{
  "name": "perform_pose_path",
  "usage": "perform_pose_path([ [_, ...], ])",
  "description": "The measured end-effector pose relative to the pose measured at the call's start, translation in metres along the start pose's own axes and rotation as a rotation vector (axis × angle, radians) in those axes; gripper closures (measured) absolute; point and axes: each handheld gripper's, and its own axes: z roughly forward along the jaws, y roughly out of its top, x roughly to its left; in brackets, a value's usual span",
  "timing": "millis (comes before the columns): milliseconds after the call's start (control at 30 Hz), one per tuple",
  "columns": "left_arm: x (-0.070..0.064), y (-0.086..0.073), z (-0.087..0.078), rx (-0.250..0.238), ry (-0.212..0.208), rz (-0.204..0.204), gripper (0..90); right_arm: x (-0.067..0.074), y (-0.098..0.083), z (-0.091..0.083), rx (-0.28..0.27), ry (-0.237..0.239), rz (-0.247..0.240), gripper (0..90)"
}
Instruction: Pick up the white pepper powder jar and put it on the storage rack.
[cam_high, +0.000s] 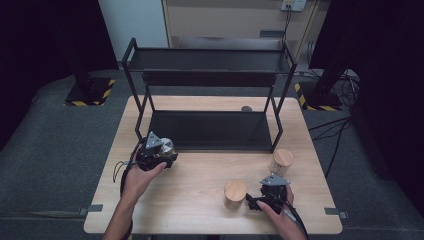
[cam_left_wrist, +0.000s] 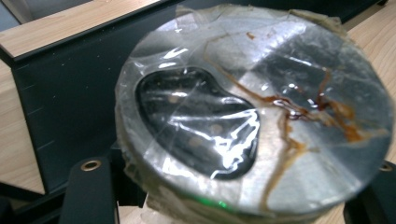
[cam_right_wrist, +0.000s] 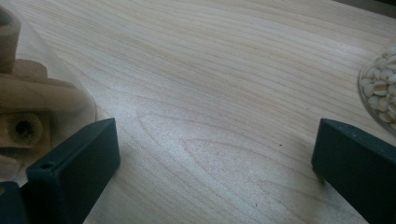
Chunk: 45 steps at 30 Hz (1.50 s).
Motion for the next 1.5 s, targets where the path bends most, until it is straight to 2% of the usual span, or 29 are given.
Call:
perform_pose_path([
  [433, 0.006, 0.014, 0.014, 0.011, -0.002, 0.012, 29.9, 0.000, 0.000, 0.000, 0.000, 0.000, 0.000, 0.9],
  [733, 0.013, 0.022, 0.025, -0.011, 0.003, 0.003, 30.0, 0.000, 0.000, 0.000, 0.000, 0.000, 0.000, 0.9],
  [967, 0.015, 0.030, 0.032, -0.002, 0.005, -0.003, 29.9, 0.000, 0.000, 0.000, -0.001, -0.002, 0.001, 1.0],
  [1100, 0.018, 0.035, 0.037, 0.006, 0.008, 0.010, 30.0, 0.000, 0.000, 0.000, -0.001, -0.002, 0.001, 1.0],
  [1500, 0.023, 0.046, 0.051, -0.002, 0.010, 0.000, 29.9, 0.000, 0.000, 0.000, -0.001, -0.002, 0.001, 1.0],
])
